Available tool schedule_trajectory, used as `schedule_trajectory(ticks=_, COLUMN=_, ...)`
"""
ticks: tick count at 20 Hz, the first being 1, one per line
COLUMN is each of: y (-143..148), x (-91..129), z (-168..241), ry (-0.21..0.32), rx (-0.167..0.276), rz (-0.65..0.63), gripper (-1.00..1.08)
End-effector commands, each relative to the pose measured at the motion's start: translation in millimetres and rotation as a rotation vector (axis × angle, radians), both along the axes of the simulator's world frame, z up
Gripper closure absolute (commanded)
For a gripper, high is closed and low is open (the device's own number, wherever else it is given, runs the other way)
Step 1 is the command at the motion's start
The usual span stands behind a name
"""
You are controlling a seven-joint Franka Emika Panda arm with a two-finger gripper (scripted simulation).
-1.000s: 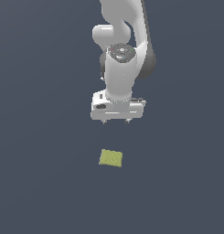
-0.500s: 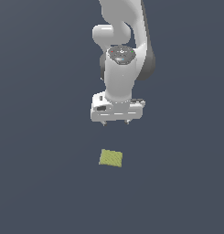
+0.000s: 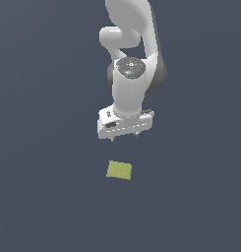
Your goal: Pick up the object and move it to a goal position.
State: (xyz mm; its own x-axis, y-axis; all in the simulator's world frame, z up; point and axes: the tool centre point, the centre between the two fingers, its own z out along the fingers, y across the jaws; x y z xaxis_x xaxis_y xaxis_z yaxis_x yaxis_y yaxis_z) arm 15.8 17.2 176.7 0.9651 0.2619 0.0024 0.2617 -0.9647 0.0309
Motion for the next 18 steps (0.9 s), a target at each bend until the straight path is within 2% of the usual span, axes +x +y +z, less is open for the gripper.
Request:
schedule_trajectory(ticks=1, y=-0.6, x=4.4, z=-5.2, ry=0.003, rx=-0.002, rz=0.058, gripper=-0.92)
schedule_trajectory(ticks=18, y=-5.7, x=37.4, z=-48.2, ry=0.024, rx=-0.005, rz=0.520, gripper=-0.92)
